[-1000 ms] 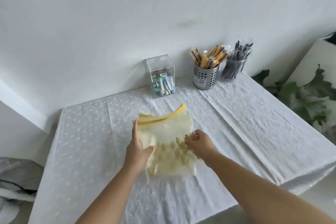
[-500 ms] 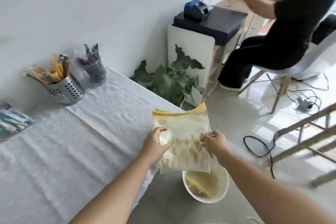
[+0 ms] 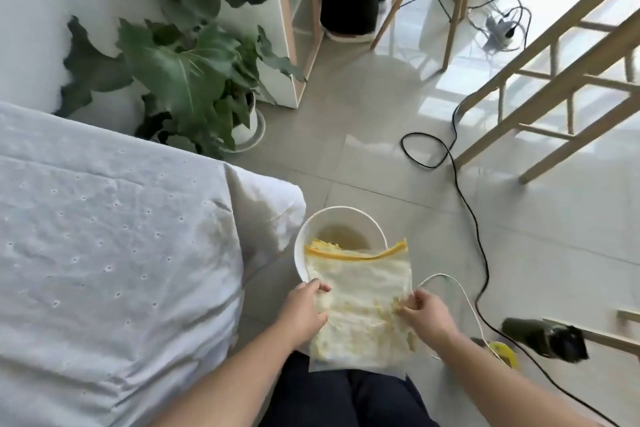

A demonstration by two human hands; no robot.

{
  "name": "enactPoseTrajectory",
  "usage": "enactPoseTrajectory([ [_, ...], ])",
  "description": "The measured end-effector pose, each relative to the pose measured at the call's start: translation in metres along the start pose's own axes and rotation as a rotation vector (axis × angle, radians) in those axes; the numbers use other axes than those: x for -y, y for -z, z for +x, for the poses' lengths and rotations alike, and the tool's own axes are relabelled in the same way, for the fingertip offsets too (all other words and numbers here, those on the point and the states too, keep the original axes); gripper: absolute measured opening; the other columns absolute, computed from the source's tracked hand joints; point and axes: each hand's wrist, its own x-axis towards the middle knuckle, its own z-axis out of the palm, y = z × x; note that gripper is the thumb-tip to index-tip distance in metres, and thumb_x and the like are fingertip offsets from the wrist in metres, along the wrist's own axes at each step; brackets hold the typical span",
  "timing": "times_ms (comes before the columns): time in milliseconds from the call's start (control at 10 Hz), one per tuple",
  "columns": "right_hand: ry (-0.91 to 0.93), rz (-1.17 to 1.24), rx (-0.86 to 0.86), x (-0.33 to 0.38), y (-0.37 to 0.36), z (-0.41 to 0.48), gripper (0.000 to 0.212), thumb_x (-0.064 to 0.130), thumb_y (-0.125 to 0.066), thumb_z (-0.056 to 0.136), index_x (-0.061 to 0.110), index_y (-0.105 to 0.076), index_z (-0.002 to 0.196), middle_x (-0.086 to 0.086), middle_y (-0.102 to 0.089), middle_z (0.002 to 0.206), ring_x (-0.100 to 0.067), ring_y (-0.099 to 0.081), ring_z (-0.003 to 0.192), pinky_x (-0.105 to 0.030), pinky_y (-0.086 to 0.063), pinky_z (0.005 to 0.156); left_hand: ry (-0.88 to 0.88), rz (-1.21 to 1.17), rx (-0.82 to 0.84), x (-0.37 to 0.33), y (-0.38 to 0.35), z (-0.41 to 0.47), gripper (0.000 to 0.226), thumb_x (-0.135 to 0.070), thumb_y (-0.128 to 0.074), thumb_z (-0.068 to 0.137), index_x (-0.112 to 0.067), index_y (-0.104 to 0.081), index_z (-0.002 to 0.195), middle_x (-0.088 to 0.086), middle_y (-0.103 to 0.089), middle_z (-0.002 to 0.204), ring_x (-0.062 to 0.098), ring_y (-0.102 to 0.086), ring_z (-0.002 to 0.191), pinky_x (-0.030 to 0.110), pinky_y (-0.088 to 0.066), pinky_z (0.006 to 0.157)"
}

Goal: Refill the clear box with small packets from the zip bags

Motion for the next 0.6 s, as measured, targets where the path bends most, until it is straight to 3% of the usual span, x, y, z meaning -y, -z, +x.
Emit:
enactPoseTrajectory([
  [100,-0.024,0.007,-0.026,-0.001,-0.013,0.023,0.016,0.011,-0.064,0.084,0.013,-0.051,0.074,-0.007,-0.059,0.079,-0.018,-0.053,0.065,-0.027,-0.043,0.055,0.010,0.014,0.012,0.009,-0.002,0.024,0.038,-0.016,-0.063,0.083,-0.025,-0.052,0.119,0.000,-0.051,0.127,0.022,-0.054,0.108,0.024,-0.042,0.084],
  [200,-0.005,-0.014,-0.021,0.012,-0.014,0.047,0.035,0.020,-0.068,0.084,0.008,-0.055,0.114,-0.010,-0.064,0.105,-0.025,-0.062,0.089,-0.033,-0.050,0.072,-0.010,0.030,0.065,0.009,0.007,0.046,0.051,-0.021,-0.062,0.084,-0.029,-0.043,0.131,0.005,-0.045,0.136,0.022,-0.050,0.112,0.023,-0.037,0.087],
  [300,-0.018,-0.136,-0.009,0.028,-0.003,0.059,0.074,0.032,-0.068,0.084,0.008,-0.031,0.143,-0.015,-0.050,0.138,-0.031,-0.049,0.126,-0.034,-0.041,0.098,-0.015,0.056,0.109,0.008,0.022,0.060,0.069,-0.026,-0.064,0.083,-0.033,-0.028,0.141,0.014,-0.024,0.152,0.025,-0.029,0.139,0.031,-0.029,0.111],
  [400,0.018,-0.291,-0.030,0.037,0.008,0.052,0.072,0.037,-0.066,0.084,0.010,-0.033,0.142,-0.016,-0.047,0.140,-0.031,-0.047,0.127,-0.035,-0.039,0.102,0.000,0.099,0.080,-0.001,0.040,0.057,0.067,-0.025,-0.063,0.085,-0.028,-0.030,0.142,0.013,-0.027,0.150,0.024,-0.031,0.138,0.030,-0.027,0.111],
  [600,0.183,-0.353,-0.062,0.058,0.026,0.023,0.048,0.033,-0.064,0.086,0.014,-0.052,0.128,-0.011,-0.053,0.134,-0.026,-0.052,0.121,-0.032,-0.042,0.097,-0.087,0.128,0.003,-0.022,0.060,0.017,0.054,-0.022,-0.060,0.085,-0.024,-0.039,0.136,0.007,-0.036,0.143,0.021,-0.039,0.131,0.027,-0.029,0.108],
])
